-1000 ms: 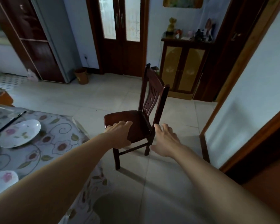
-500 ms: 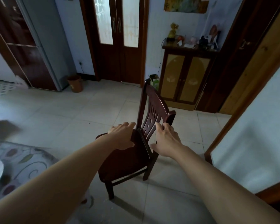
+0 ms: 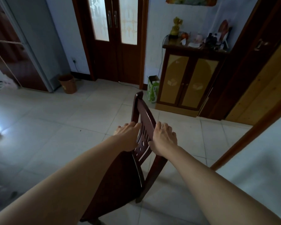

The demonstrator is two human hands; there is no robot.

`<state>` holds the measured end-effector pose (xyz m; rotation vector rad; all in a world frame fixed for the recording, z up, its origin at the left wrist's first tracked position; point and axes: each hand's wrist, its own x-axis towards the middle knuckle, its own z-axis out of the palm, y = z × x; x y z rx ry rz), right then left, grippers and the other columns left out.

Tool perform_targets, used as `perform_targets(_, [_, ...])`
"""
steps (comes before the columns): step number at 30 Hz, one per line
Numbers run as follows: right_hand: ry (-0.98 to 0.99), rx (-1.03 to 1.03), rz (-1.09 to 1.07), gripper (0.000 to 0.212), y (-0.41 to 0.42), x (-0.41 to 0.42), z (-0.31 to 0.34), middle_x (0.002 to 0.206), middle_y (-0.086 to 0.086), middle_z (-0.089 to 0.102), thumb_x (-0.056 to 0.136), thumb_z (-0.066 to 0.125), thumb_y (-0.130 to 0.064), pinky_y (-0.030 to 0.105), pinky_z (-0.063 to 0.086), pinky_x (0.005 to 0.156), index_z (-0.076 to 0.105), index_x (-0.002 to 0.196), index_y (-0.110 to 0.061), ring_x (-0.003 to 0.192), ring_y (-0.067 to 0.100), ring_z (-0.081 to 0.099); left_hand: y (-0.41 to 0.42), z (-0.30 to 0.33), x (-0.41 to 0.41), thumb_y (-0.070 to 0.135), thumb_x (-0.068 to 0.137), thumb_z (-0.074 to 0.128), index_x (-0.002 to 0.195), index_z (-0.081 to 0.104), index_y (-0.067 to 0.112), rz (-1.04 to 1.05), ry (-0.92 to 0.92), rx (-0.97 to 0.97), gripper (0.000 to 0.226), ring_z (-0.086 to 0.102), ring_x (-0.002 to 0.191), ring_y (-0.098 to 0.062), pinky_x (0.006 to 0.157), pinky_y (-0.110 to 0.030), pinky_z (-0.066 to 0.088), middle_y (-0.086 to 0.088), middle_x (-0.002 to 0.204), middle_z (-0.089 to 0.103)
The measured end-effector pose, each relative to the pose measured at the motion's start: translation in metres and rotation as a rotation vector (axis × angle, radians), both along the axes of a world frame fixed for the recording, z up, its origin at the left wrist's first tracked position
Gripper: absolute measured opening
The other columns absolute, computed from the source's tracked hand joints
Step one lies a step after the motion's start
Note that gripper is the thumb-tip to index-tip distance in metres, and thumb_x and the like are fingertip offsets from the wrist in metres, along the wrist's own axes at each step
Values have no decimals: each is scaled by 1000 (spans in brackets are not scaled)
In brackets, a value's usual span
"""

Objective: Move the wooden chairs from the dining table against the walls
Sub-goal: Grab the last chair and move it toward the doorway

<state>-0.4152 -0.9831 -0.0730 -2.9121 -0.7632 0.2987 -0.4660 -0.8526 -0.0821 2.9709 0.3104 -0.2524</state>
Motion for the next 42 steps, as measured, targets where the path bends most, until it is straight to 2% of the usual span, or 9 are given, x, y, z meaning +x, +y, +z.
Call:
perform_targets(10, [234,9,-175,69,38,61,-41,135,16,39,85,63,-28,41,39,98,24,138,-9,124,33,41,31,-31,117,19,77,68,143,24,20,-231,20,192,80,20,140,-26,108,-47,28,-7,152,23])
perform_targets(13, [240,-23,-314,65,53,72,-52,125,14,52,85,62,-25,37,45,82,26,137,-9,111,30,55,43,-41,144,25,81,63,139,31,21,-370,8,270,66,21,139,-26,106,-45,30,-6,149,27])
perform_targets(15, [202,-10,-386,44,61,78,-57,111,8,61,87,60,-23,33,41,67,39,124,-10,98,25,62,53,-49,160,24,86,55,131,40,19,-464,-54,278,49,29,134,-24,102,-43,31,-6,142,38])
perform_targets(17, [165,6,-413,29,65,81,-61,105,5,64,89,59,-23,31,38,63,46,112,-12,93,23,64,60,-56,172,19,86,53,119,49,16,-514,-103,262,34,38,126,-23,101,-40,31,-6,129,50])
perform_targets(21, [139,7,-395,31,66,86,-68,103,6,63,86,63,-27,30,39,66,50,110,-13,93,25,63,66,-61,193,10,82,56,91,54,17,-626,-147,249,11,55,95,-22,87,-32,38,-3,93,62])
perform_targets(25, [118,34,-368,27,64,87,-66,93,5,63,82,67,-29,30,37,62,53,100,-12,85,25,64,72,-56,209,4,82,54,83,48,19,-746,-39,287,16,58,80,-22,67,-32,42,-1,77,53])
perform_targets(30, [124,47,-328,25,63,83,-61,80,1,55,80,68,-25,30,38,61,53,97,-13,79,25,63,76,-49,217,3,77,55,74,38,24,-900,2,427,27,44,59,-14,44,-25,22,7,63,37])
perform_targets(38, [64,46,-380,24,36,89,-21,88,2,63,81,68,-26,31,41,63,56,99,-16,82,25,63,53,-9,232,-1,71,55,70,40,21,-1058,-93,482,26,40,51,-15,42,-26,21,6,57,35])
perform_targets(42, [20,49,-421,19,6,92,-5,84,0,62,82,66,-24,31,40,61,56,97,-16,80,24,63,20,9,244,0,72,56,73,42,20,-1155,-133,481,25,48,59,-19,44,-26,25,7,58,34])
